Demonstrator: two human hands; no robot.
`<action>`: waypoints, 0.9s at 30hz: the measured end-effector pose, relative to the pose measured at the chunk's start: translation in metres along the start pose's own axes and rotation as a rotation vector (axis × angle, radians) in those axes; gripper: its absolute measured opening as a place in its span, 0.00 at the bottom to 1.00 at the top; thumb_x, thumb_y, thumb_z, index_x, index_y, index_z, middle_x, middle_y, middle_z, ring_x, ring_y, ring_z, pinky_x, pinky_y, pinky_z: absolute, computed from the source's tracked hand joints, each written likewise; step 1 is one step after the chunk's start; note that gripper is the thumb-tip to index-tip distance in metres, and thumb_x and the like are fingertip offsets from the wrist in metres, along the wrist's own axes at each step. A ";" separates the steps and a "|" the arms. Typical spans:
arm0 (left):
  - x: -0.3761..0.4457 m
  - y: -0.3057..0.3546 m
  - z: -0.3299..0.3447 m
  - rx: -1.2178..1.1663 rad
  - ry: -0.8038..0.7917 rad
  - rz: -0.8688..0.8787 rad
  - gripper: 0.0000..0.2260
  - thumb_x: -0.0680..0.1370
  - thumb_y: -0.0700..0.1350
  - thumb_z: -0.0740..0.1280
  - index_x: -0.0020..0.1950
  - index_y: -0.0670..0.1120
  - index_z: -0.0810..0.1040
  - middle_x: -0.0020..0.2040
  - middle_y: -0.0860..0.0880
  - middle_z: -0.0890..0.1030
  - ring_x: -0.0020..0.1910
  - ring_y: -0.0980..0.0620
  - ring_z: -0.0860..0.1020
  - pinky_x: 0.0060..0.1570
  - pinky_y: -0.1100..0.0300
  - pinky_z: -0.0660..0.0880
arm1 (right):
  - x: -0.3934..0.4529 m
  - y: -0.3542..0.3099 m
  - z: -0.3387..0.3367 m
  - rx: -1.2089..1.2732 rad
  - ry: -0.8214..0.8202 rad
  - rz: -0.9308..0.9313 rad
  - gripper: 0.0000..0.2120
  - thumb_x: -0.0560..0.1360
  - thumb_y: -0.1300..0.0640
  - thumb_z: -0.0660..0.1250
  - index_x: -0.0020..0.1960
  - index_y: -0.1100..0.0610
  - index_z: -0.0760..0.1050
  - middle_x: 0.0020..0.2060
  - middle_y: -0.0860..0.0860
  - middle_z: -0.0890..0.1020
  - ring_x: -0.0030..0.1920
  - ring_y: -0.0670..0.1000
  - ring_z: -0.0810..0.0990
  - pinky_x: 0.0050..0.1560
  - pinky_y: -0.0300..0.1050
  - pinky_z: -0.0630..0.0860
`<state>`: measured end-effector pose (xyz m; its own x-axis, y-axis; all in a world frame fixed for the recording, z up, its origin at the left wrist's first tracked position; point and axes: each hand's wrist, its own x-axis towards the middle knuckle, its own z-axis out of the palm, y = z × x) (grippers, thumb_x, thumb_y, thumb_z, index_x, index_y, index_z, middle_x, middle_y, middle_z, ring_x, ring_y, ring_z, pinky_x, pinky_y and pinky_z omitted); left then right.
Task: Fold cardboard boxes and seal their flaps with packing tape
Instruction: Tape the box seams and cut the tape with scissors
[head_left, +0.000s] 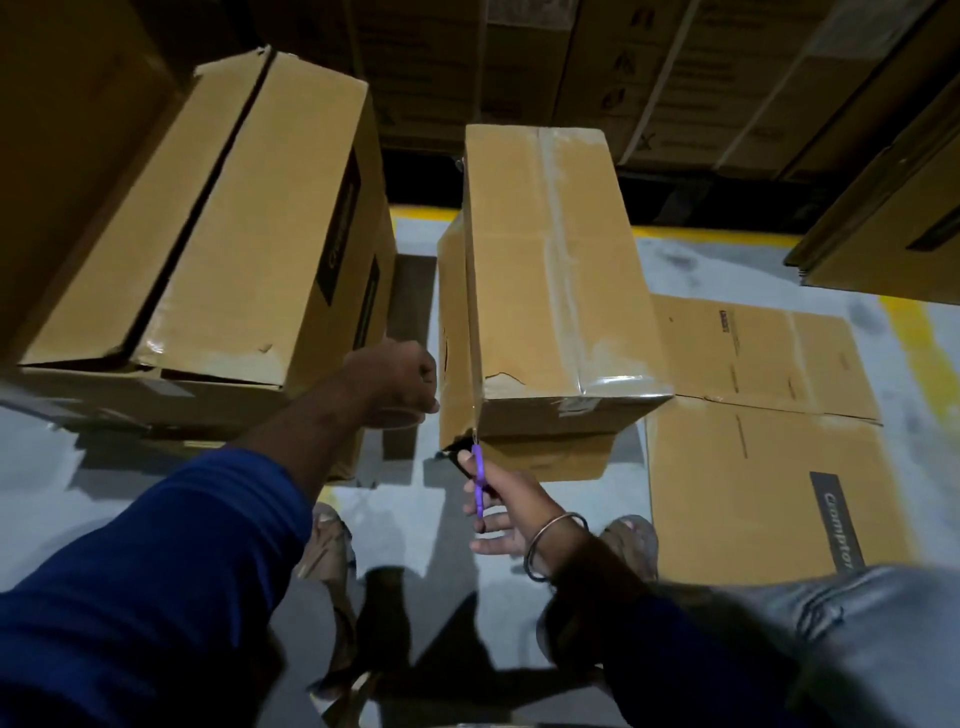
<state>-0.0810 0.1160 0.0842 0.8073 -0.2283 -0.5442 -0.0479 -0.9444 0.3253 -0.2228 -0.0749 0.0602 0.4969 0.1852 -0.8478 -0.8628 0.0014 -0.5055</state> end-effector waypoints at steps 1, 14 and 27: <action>0.002 0.000 0.001 -0.007 -0.004 -0.005 0.06 0.75 0.51 0.76 0.48 0.52 0.82 0.46 0.52 0.82 0.46 0.53 0.79 0.53 0.50 0.79 | 0.005 -0.003 -0.002 -0.005 -0.007 0.007 0.26 0.67 0.33 0.76 0.49 0.55 0.80 0.38 0.51 0.81 0.32 0.49 0.78 0.42 0.49 0.82; 0.015 -0.007 0.006 0.007 -0.010 -0.034 0.08 0.73 0.54 0.78 0.45 0.52 0.82 0.47 0.53 0.82 0.46 0.53 0.79 0.42 0.56 0.73 | 0.049 -0.013 0.009 0.009 0.006 -0.047 0.28 0.67 0.31 0.76 0.51 0.55 0.81 0.39 0.52 0.83 0.30 0.49 0.76 0.34 0.40 0.76; 0.010 0.000 0.011 0.021 0.024 0.003 0.07 0.75 0.48 0.76 0.50 0.49 0.82 0.48 0.49 0.83 0.50 0.50 0.80 0.50 0.52 0.76 | 0.051 -0.011 0.003 0.018 0.015 -0.147 0.17 0.75 0.44 0.76 0.50 0.58 0.82 0.41 0.55 0.87 0.28 0.48 0.80 0.29 0.37 0.73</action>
<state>-0.0793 0.1116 0.0704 0.8209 -0.2254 -0.5246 -0.0622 -0.9486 0.3103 -0.1881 -0.0621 0.0230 0.6192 0.1668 -0.7673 -0.7822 0.0454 -0.6214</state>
